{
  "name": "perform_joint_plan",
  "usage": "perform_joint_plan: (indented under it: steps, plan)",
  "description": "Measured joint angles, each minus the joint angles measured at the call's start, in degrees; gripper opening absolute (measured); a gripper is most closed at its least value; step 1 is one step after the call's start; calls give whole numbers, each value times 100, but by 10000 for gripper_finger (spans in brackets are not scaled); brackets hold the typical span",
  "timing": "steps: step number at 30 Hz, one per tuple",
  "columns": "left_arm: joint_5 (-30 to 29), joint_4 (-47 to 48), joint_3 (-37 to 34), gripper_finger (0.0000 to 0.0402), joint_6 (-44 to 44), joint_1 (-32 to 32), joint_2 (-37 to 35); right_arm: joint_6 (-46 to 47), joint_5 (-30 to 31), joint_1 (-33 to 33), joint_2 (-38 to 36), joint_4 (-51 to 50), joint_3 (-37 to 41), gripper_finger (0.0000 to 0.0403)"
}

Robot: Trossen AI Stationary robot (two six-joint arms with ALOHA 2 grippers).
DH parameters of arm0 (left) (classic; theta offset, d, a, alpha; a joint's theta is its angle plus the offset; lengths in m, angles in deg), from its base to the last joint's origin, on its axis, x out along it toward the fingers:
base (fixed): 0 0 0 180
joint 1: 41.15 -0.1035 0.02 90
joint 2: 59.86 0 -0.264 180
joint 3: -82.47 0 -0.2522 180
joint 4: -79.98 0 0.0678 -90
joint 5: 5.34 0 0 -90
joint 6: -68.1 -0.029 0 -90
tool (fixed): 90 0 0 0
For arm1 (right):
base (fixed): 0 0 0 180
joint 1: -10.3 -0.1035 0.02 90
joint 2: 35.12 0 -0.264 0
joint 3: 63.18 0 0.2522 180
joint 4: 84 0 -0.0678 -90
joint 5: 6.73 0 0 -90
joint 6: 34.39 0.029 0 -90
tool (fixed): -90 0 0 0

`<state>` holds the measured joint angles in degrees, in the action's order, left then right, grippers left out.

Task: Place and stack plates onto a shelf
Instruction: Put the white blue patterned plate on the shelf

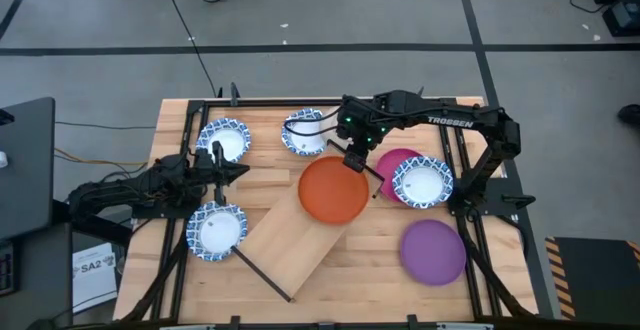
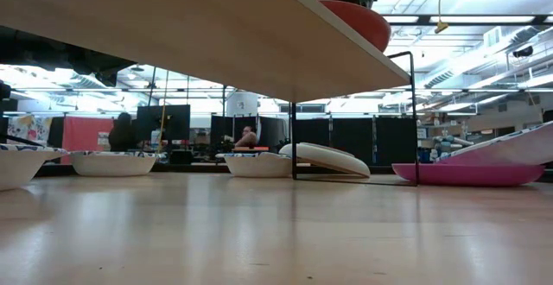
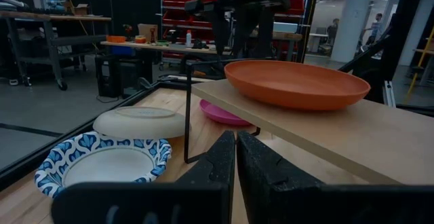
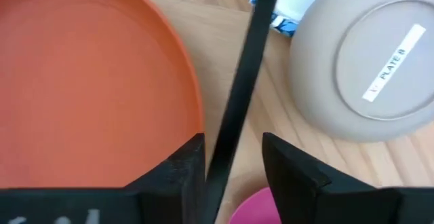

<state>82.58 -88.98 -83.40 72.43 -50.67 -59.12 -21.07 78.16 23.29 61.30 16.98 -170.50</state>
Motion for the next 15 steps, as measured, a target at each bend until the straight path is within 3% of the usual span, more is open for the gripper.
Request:
perform_joint_plan:
  steps: [8,15]
  plan:
    - [0,0,1,23,0,0,-1,0,121,0,0,0,0,202]
    - [0,0,0,23,0,-2,0,0,100,24,-2,-9,0,210]
